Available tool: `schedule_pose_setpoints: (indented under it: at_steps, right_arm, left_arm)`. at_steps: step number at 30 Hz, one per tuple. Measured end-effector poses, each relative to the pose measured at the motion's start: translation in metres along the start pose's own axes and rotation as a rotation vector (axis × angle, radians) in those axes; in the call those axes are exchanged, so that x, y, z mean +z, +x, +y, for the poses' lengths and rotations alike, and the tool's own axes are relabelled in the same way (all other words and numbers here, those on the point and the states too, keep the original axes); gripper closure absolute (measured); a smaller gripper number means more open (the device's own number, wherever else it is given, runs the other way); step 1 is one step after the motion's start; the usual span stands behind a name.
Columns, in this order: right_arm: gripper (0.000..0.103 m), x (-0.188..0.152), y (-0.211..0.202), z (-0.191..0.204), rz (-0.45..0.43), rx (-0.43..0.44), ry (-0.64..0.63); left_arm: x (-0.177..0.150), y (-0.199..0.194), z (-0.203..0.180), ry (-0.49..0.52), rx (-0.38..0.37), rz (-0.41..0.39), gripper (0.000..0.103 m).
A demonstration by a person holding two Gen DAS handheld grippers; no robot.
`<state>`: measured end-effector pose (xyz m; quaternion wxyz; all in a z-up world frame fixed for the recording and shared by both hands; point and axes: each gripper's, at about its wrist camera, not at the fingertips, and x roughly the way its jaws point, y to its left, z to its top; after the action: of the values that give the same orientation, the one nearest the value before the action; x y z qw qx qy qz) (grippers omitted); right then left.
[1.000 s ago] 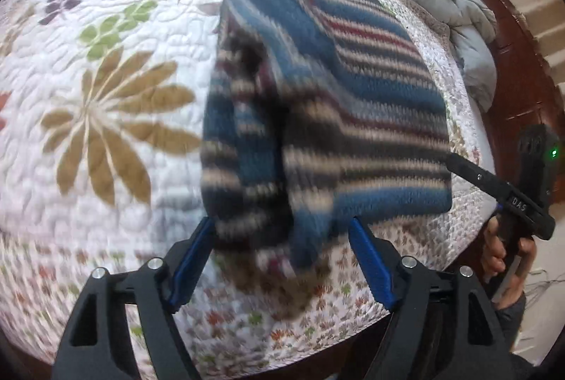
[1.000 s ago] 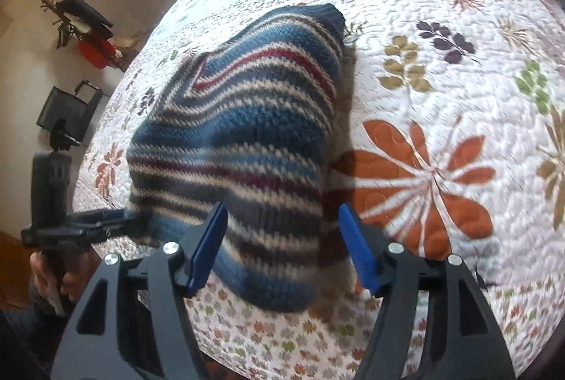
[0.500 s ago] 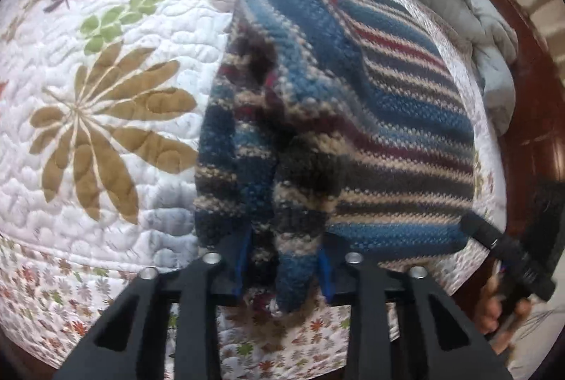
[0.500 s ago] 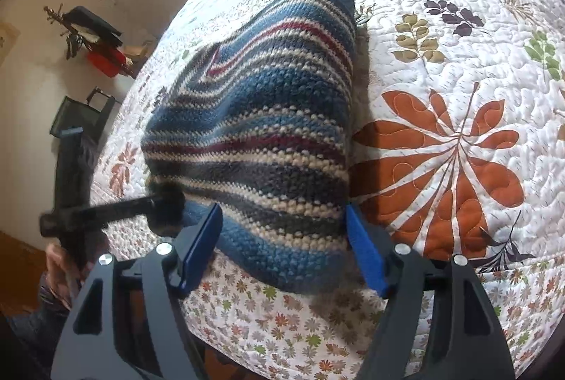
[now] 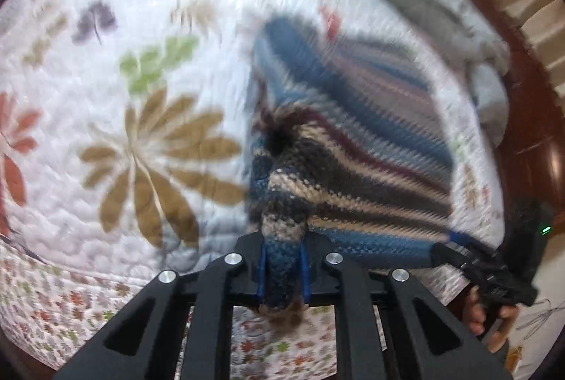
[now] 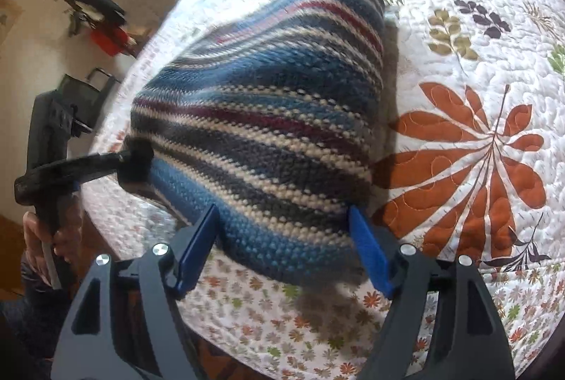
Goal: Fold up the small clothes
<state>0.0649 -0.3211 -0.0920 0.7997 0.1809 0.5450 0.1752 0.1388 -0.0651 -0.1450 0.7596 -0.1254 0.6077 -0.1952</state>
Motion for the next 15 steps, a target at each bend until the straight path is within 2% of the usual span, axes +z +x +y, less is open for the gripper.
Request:
schedule_pose_setpoints:
  at_steps: [2, 5, 7, 9, 11, 15]
  right_arm:
    - [0.028, 0.000, 0.009, -0.002, 0.021, -0.041, 0.002]
    - [0.028, 0.001, 0.012, -0.007, 0.036, -0.038, 0.016]
    - [0.028, 0.002, 0.011, -0.009, 0.047, -0.029, 0.030]
    - [0.028, 0.002, 0.008, -0.010, 0.046, -0.018, 0.032]
    - [0.028, 0.003, 0.003, -0.008, 0.032, -0.024, 0.021]
    - [0.028, 0.006, -0.006, -0.005, -0.005, -0.031, 0.023]
  left_arm:
    - [-0.005, 0.014, -0.001, 0.005, 0.017, 0.015, 0.087]
    - [-0.005, 0.015, -0.006, 0.018, 0.027, -0.003, 0.086]
    - [-0.001, 0.005, -0.004, 0.006, 0.002, 0.010, 0.078]
    - [0.005, -0.006, -0.001, -0.012, -0.002, 0.003, 0.060]
    - [0.011, -0.025, 0.012, -0.027, -0.007, -0.022, 0.055]
    - [0.037, -0.049, 0.014, -0.017, 0.002, -0.073, 0.053]
